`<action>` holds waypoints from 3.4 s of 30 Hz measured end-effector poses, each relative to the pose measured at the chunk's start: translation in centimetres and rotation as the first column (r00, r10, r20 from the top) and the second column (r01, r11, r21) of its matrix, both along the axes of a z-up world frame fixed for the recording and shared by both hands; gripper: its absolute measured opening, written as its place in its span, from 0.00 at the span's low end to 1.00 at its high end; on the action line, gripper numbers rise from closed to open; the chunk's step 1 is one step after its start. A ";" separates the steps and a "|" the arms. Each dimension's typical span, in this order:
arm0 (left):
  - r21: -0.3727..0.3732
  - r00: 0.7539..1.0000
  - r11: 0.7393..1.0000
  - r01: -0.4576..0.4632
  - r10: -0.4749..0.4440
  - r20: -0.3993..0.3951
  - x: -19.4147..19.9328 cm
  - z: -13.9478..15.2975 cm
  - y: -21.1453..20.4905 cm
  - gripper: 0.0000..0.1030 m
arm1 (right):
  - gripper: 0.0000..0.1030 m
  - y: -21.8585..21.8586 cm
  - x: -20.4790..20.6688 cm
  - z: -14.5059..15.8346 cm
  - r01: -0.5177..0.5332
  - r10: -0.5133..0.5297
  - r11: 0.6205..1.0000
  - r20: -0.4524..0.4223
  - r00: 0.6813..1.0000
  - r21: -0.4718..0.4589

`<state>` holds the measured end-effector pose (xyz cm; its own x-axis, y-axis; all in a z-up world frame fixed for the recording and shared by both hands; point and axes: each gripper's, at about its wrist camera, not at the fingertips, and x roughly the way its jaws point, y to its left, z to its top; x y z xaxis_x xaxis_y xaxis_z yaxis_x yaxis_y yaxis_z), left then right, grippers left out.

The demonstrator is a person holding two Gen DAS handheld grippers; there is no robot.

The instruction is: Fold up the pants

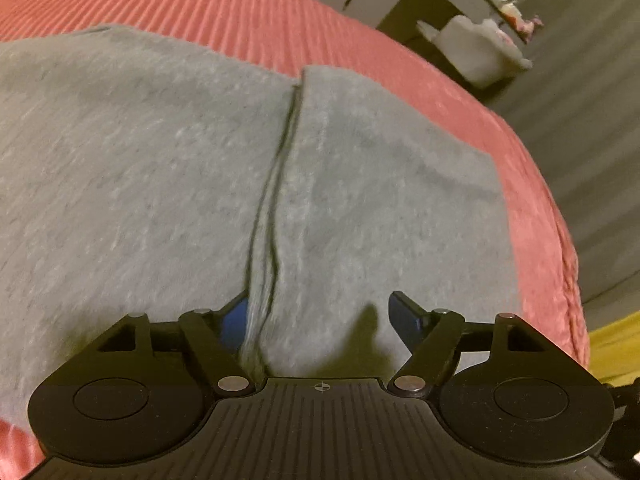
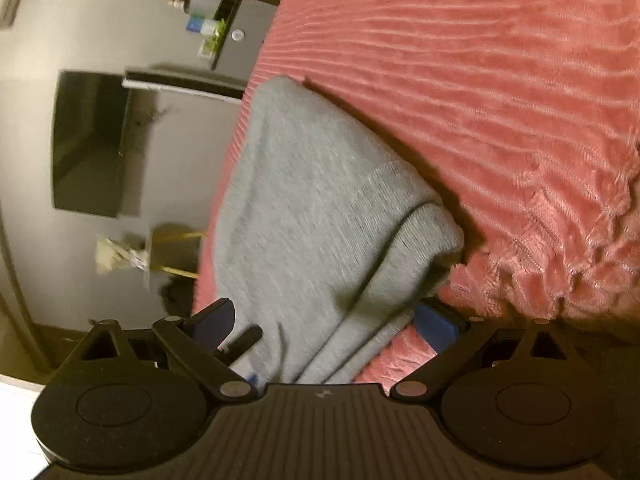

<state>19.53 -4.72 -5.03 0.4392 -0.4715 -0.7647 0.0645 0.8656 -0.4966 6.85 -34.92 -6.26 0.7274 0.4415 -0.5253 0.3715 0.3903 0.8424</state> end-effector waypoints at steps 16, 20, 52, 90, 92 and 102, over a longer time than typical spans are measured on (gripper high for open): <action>-0.249 0.990 0.962 -0.112 0.088 -0.108 5.4 -2.2 1.9 0.72 | 0.67 -1.4 0.3 -1.6 0.211 -0.213 0.975 0.031 0.976 0.068; -0.166 0.989 0.981 -0.101 0.081 -0.126 7.1 -2.3 0.8 0.17 | 0.19 -1.7 0.3 -2.7 0.269 -0.265 0.959 -0.050 0.963 0.095; 0.044 0.976 0.985 -0.166 0.158 0.149 4.9 0.4 9.2 0.69 | 0.48 5.9 -1.0 8.2 -0.177 0.221 0.863 0.039 0.974 -0.474; 0.443 0.955 0.891 -0.096 -0.042 0.292 -5.1 0.5 5.1 0.66 | 0.70 11.4 7.6 3.9 -0.180 0.282 0.551 -0.021 0.959 -0.815; 0.451 0.958 0.889 -0.087 -0.049 0.282 -5.8 0.4 5.4 0.66 | 0.76 11.2 7.3 4.2 -0.167 0.273 0.568 -0.007 0.962 -0.806; 0.469 0.972 0.871 -0.148 0.041 0.231 -5.6 -0.1 6.6 0.79 | 0.94 12.5 7.5 3.9 -0.218 0.310 0.498 -0.063 0.949 -0.839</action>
